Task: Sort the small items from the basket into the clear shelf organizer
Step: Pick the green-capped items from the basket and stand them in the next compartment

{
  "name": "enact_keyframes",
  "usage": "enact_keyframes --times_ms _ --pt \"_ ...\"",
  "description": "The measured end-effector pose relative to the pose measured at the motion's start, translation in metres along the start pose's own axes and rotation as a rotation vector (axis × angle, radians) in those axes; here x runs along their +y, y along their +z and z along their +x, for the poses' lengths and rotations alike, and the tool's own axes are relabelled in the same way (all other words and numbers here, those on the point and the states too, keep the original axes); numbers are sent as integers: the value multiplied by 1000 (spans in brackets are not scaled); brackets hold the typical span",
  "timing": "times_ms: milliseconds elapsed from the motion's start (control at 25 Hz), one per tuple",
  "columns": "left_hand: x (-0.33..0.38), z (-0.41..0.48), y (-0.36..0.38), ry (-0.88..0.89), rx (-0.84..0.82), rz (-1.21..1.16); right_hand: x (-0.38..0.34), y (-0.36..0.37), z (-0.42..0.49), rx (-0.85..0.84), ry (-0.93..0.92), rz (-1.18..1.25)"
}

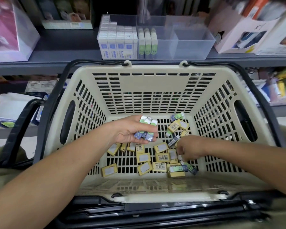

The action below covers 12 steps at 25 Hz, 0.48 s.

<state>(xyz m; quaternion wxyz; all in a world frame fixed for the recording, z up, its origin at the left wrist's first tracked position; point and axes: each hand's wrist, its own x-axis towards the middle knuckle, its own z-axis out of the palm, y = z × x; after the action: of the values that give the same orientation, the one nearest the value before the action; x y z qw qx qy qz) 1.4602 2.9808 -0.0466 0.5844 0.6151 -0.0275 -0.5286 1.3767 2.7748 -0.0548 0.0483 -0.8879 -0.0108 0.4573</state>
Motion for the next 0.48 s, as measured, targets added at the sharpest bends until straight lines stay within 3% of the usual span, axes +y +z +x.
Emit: enact_keyframes --times_ms 80,240,480 --pt "1 0 0 7 39 10 0 12 5 -1 5 -173" --pt "2 0 -2 9 120 1 -4 23 10 -33 -91 -200" --pt "2 -3 1 -9 100 -8 -6 36 12 -71 -127 -172"
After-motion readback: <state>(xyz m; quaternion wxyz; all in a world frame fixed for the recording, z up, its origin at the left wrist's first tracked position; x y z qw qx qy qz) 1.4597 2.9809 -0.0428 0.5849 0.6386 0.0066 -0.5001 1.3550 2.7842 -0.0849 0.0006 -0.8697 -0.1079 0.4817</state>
